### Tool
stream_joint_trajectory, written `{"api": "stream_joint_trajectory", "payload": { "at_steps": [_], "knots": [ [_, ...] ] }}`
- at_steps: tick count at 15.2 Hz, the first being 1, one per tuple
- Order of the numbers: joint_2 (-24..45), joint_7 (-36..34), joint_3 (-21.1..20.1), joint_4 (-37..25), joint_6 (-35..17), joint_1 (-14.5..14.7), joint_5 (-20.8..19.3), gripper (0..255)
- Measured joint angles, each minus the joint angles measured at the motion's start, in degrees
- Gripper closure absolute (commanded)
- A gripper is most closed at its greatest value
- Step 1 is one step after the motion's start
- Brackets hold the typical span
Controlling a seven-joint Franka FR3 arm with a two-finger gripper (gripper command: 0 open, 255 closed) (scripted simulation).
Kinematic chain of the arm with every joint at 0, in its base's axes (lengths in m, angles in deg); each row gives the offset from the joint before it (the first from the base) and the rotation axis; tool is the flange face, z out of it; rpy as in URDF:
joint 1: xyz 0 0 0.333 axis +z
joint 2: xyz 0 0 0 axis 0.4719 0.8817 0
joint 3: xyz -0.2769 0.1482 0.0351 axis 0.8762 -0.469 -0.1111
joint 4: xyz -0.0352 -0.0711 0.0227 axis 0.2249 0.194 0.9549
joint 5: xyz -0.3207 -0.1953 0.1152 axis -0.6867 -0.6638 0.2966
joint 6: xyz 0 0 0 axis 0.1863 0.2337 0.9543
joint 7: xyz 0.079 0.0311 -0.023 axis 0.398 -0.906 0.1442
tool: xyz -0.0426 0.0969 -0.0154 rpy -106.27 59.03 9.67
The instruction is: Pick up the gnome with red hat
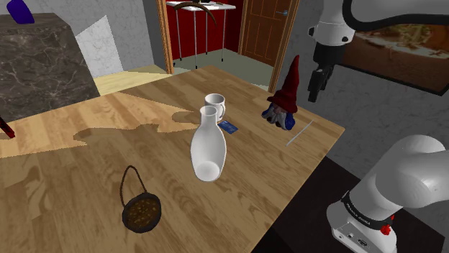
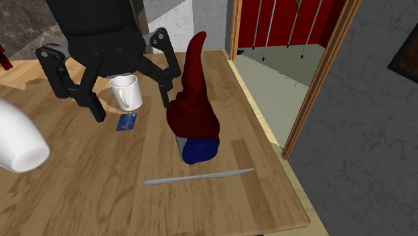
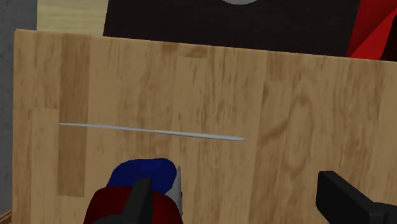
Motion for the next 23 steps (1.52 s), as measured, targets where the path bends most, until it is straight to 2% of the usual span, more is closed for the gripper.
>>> {"api": "stream_joint_trajectory", "payload": {
  "at_steps": [1, 3, 5, 9, 11, 13, 15, 17, 22, 23],
  "knots": [
    [0.0, 0.0, 0.0, 0.0, 0.0, 0.0, 0.0, 0],
    [-3.2, 0.2, 1.8, 3.8, -6.0, -0.3, 1.0, 0],
    [-7.4, 1.4, 5.2, 9.4, -16.3, -1.0, 2.2, 0],
    [-13.2, 4.8, 12.6, 20.7, -40.8, -1.0, 6.5, 0],
    [-13.4, 8.1, 17.7, 25.6, -54.9, 0.9, 9.6, 0],
    [-15.0, 12.7, 24.4, 30.4, -69.1, 5.0, 13.1, 0],
    [-14.6, 16.2, 29.9, 32.0, -79.1, 9.5, 15.2, 0],
    [-14.0, 18.0, 32.7, 33.3, -83.5, 11.6, 15.7, 0],
    [-13.2, 20.6, 36.5, 36.1, -88.7, 14.1, 15.8, 0],
    [-12.9, 20.8, 36.9, 36.2, -89.3, 14.5, 15.9, 255]
  ]
}}
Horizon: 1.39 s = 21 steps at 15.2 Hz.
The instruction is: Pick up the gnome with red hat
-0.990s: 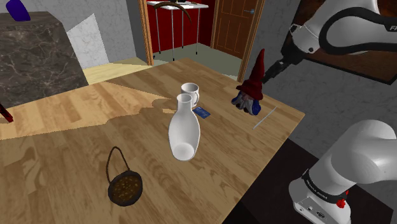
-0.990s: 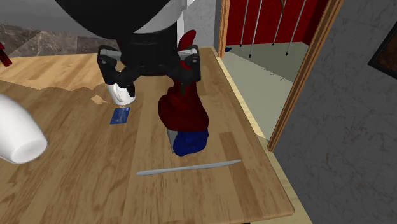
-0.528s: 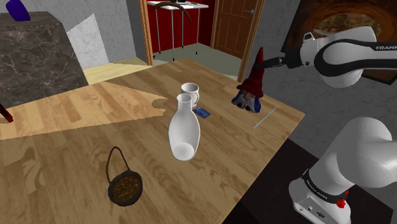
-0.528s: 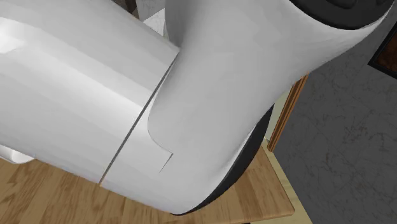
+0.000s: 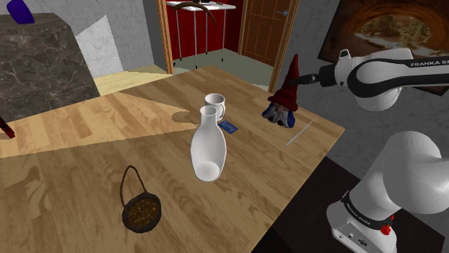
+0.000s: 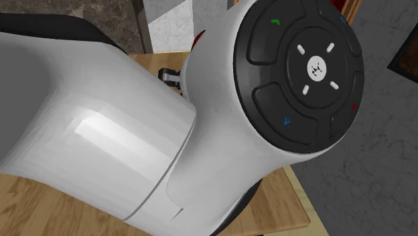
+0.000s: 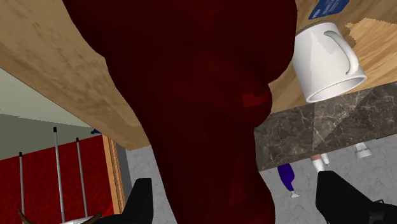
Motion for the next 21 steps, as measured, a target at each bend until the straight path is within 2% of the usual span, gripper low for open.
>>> {"api": "stream_joint_trajectory", "payload": {
  "at_steps": [10, 21],
  "knots": [
    [0.3, 0.3, 0.5, 0.0, -0.7, 0.4, 0.0, 255],
    [-2.0, -4.5, -6.5, -5.0, 8.8, -4.4, -0.1, 255]
  ]
}}
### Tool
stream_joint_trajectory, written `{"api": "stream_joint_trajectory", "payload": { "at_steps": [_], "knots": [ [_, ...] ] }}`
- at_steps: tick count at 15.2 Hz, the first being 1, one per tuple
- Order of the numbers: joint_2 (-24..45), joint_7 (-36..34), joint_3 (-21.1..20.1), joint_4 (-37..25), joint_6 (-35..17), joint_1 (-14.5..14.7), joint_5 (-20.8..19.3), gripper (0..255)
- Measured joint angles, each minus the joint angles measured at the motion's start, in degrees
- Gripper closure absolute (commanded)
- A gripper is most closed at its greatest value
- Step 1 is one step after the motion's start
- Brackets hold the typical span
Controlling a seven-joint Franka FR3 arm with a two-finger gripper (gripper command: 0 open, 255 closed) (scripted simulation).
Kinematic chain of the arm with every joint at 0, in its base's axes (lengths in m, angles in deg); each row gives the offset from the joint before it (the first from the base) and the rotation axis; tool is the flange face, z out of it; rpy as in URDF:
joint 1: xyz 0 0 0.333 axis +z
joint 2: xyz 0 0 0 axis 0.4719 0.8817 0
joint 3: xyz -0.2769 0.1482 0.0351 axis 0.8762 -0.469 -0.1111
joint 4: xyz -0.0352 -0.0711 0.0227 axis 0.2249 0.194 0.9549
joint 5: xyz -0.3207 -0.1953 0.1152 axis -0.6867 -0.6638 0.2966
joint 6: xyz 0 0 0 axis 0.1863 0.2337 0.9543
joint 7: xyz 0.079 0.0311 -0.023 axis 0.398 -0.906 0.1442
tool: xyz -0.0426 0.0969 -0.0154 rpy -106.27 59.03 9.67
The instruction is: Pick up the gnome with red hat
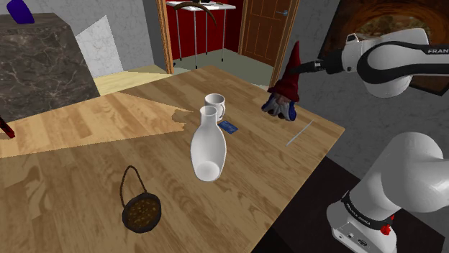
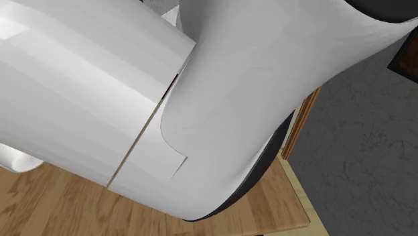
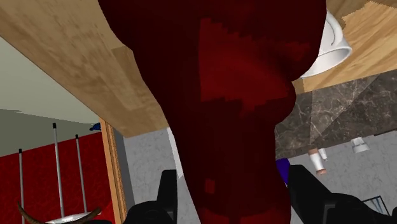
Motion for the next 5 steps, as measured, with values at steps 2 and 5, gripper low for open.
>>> {"api": "stream_joint_trajectory", "payload": {
  "at_steps": [2, 5],
  "knots": [
    [-0.4, -0.8, -1.1, -1.1, 1.8, -0.7, -0.1, 255],
    [-0.6, -1.9, -2.2, -2.7, 3.7, -1.4, -0.2, 255]
  ]
}}
